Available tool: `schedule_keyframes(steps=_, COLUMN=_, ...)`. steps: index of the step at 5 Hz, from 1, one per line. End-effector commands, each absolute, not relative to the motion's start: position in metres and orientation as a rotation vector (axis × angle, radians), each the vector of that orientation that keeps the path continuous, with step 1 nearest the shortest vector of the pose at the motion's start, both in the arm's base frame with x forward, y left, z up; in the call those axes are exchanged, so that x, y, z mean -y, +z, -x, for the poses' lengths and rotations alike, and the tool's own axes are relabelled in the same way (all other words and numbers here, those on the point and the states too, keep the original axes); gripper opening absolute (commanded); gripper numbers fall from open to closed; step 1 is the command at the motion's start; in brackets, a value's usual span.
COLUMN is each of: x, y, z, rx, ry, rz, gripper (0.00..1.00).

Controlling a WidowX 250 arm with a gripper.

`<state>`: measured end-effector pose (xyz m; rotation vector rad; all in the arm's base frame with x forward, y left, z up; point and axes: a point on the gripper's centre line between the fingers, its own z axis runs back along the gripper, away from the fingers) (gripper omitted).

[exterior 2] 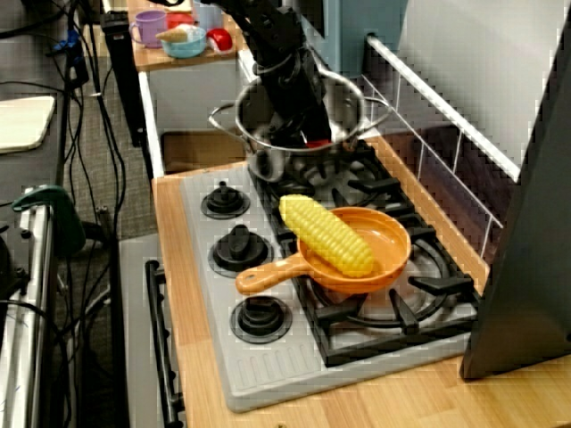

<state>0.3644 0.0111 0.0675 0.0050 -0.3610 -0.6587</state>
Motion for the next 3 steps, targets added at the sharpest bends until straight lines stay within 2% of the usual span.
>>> schedule_keyframes(steps=1, x=-0.018, y=0.098, z=-0.365, rx=0.407, ry=-0.669, rz=0.010, gripper=0.00)
schedule_keyframes(steps=3, x=-0.029, y=0.127, z=-0.368, rx=0.409, ry=-0.642, rz=0.067, gripper=0.00)
